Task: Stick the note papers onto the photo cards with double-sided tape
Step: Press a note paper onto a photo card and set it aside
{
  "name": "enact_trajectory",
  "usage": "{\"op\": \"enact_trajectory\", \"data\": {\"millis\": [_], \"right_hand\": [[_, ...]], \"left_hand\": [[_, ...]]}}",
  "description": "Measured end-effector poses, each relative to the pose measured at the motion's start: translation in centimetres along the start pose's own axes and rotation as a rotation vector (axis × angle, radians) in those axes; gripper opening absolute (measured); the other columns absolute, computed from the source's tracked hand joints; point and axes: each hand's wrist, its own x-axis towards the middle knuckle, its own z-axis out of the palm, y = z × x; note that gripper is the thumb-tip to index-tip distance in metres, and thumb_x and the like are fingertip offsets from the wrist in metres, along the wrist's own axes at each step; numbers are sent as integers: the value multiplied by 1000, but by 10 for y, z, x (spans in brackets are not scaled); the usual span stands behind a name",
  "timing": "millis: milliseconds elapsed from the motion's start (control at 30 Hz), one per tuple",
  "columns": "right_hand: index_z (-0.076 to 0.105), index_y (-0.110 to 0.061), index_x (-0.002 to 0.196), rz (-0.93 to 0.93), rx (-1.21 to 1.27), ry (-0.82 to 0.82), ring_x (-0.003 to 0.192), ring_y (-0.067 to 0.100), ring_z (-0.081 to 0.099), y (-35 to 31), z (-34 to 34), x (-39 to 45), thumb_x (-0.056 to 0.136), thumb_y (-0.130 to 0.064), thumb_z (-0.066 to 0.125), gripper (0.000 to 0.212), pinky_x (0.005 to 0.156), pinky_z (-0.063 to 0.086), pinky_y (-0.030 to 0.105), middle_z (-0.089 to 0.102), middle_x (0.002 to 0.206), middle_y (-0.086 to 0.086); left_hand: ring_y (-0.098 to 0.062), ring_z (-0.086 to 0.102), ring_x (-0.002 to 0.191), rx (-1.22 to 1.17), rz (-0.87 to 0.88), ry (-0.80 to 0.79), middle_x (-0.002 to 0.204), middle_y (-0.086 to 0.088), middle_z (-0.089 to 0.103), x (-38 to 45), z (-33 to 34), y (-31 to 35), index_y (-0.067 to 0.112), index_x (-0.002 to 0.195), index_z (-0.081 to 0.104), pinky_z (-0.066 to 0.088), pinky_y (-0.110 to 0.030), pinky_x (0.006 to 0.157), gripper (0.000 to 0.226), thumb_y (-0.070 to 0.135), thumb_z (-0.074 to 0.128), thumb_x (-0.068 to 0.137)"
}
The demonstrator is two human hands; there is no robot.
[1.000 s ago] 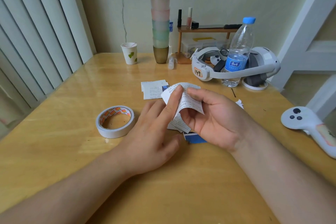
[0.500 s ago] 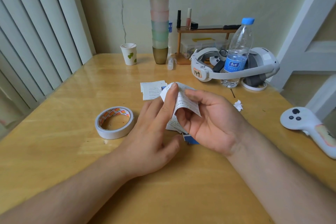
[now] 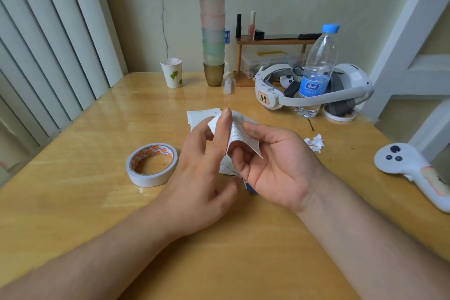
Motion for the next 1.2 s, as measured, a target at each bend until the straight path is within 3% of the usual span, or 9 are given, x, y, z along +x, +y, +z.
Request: {"op": "enact_trajectory", "data": {"millis": [267, 400, 533, 633, 733, 833, 900, 1133, 1200], "right_hand": [[69, -3, 116, 14, -4, 25, 67, 15, 71, 3, 2, -1, 80, -9, 66, 37, 60, 59, 21, 73, 90, 8], [68, 1, 118, 21, -1, 45, 70, 18, 74, 5, -1, 1, 80, -6, 65, 39, 63, 60, 22, 75, 94, 12], [69, -3, 114, -25, -118, 36, 78, 20, 75, -3, -5, -3, 78, -10, 66, 37, 66, 59, 22, 76, 100, 13], [71, -6, 117, -114, -339, 46, 91, 21, 75, -14, -8, -6, 85, -11, 67, 32, 68, 61, 25, 77, 111, 14], [74, -12, 119, -184, -683, 148, 92, 18, 73, -21, -14, -6, 97, -13, 65, 23, 68, 54, 27, 79, 111, 11], [77, -18, 106, -203, -853, 208, 77, 7, 72, -22, -16, -7, 99, -15, 66, 13, 63, 49, 24, 81, 98, 3], [77, -15, 102, -196, -862, 213, 72, 7, 73, -23, -18, -7, 99, -13, 66, 12, 59, 51, 23, 81, 92, 2], [76, -15, 88, -245, -1002, 232, 65, 11, 61, -26, -35, 4, 96, -11, 71, 11, 60, 50, 24, 73, 74, 3], [77, -22, 89, -366, -1240, 342, 63, 10, 62, -30, -43, 7, 99, -19, 70, 13, 60, 52, 27, 74, 72, -3]], "left_hand": [[-13, 31, 142, -56, -8, 0, 153, 13, 19, 2, -2, 2, 43, 161, -21, 53, -45, 100, 115, 29, 65, 86], [2, 20, 149, -164, -101, 13, 154, 38, 11, 5, -7, 4, 38, 159, -28, 21, -18, 121, 117, 35, 60, 83], [11, 15, 148, -359, -214, -45, 152, 48, 15, 5, -10, -3, 36, 162, -21, 20, -23, 123, 123, 17, 58, 70], [-19, 46, 148, -995, -388, -25, 156, 9, 52, 9, -13, -9, 36, 166, -3, 37, -41, 122, 121, -5, 45, 63], [-35, 64, 120, -1495, -635, 11, 138, -20, 63, 18, -21, -9, 11, 157, 42, 52, -39, 104, 84, 11, 57, 75], [-20, 70, 89, -1256, -695, 28, 103, -10, 77, 20, -17, -5, 13, 103, 83, 61, -26, 74, 17, 20, 75, 89], [-14, 70, 75, -1030, -697, 79, 82, -1, 77, 19, -13, -3, 18, 77, 83, 59, -23, 67, 26, 12, 67, 97], [-13, 76, 79, -777, -709, 271, 89, -1, 81, 18, -15, -10, 14, 94, 81, 62, -33, 76, 11, 11, 71, 98], [-16, 77, 82, -778, -729, 316, 91, -3, 81, 18, -16, -14, 18, 98, 81, 62, -36, 80, 12, 13, 70, 99]]}}
